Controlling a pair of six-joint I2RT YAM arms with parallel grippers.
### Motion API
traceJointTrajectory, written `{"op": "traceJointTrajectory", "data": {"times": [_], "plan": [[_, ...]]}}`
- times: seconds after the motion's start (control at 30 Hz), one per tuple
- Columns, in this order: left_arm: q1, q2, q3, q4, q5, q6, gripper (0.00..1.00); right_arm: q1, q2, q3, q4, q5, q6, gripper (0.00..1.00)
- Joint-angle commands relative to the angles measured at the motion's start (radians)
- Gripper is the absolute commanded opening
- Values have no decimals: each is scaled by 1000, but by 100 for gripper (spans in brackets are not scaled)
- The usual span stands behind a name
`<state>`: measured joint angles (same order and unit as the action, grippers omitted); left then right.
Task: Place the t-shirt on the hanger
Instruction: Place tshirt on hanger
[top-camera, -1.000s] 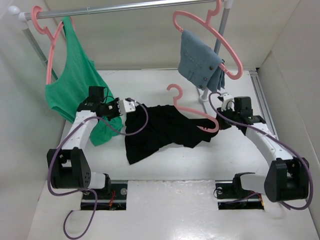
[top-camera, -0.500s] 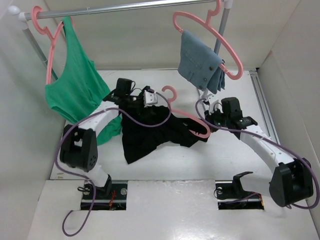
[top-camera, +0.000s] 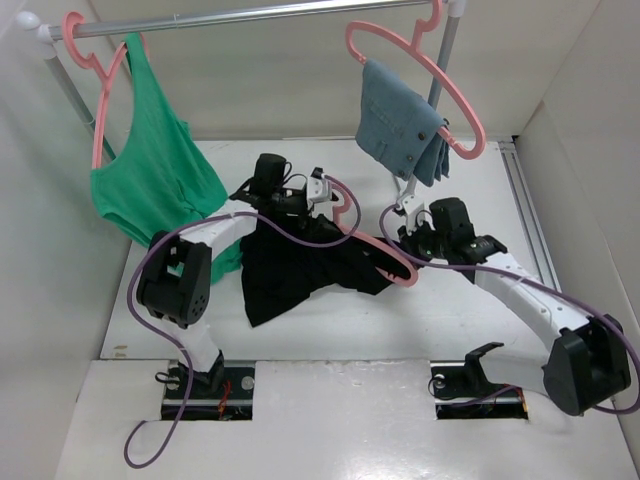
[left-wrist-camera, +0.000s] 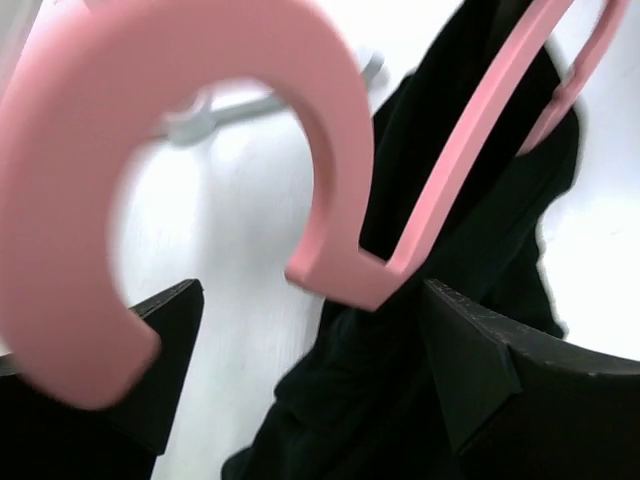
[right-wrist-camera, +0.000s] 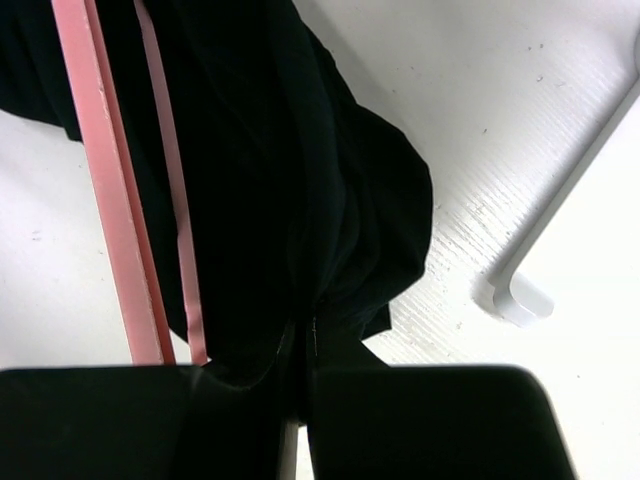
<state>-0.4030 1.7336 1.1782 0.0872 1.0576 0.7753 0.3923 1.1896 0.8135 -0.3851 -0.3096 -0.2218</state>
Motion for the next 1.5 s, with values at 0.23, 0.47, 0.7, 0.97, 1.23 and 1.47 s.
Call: {"op": "traceJointTrajectory", "data": {"times": [0.23, 0.47, 0.7, 0.97, 1.23, 1.47], "plan": [[3, 15, 142, -219, 272, 36, 71, 16, 21, 39, 18, 10, -31, 0], [3, 15, 121, -79, 219, -122, 13, 7, 30, 49, 28, -11, -31, 0], [38, 15, 177, -210, 147, -70, 0, -68, 18, 39, 14, -52, -22, 0], [176, -103, 281, -460, -70, 113, 0, -219, -36, -17, -20, -52, 36, 0], [176, -195, 169, -569, -300, 335, 0, -230, -67, 33, -38, -63, 24, 0], [90, -229, 126, -606, -289, 404, 0, -150, -90, 96, 18, -149, -24, 0]]}}
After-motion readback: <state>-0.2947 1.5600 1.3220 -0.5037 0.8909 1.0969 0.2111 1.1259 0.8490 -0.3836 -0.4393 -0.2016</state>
